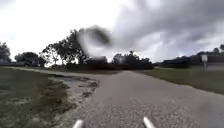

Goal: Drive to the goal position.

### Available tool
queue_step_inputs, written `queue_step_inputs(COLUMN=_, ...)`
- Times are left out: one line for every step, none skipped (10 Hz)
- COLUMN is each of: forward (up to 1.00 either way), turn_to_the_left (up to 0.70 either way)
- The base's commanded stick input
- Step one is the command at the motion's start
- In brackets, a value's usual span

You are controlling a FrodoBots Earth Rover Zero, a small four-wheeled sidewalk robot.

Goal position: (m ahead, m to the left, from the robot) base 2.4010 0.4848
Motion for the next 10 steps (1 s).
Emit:
queue_step_inputs(forward=0.70, turn_to_the_left=0.00)
queue_step_inputs(forward=0.70, turn_to_the_left=0.00)
queue_step_inputs(forward=0.70, turn_to_the_left=0.00)
queue_step_inputs(forward=0.70, turn_to_the_left=0.00)
queue_step_inputs(forward=0.70, turn_to_the_left=0.00)
queue_step_inputs(forward=0.70, turn_to_the_left=0.00)
queue_step_inputs(forward=0.70, turn_to_the_left=0.00)
queue_step_inputs(forward=0.70, turn_to_the_left=0.00)
queue_step_inputs(forward=0.70, turn_to_the_left=0.00)
queue_step_inputs(forward=0.70, turn_to_the_left=0.00)
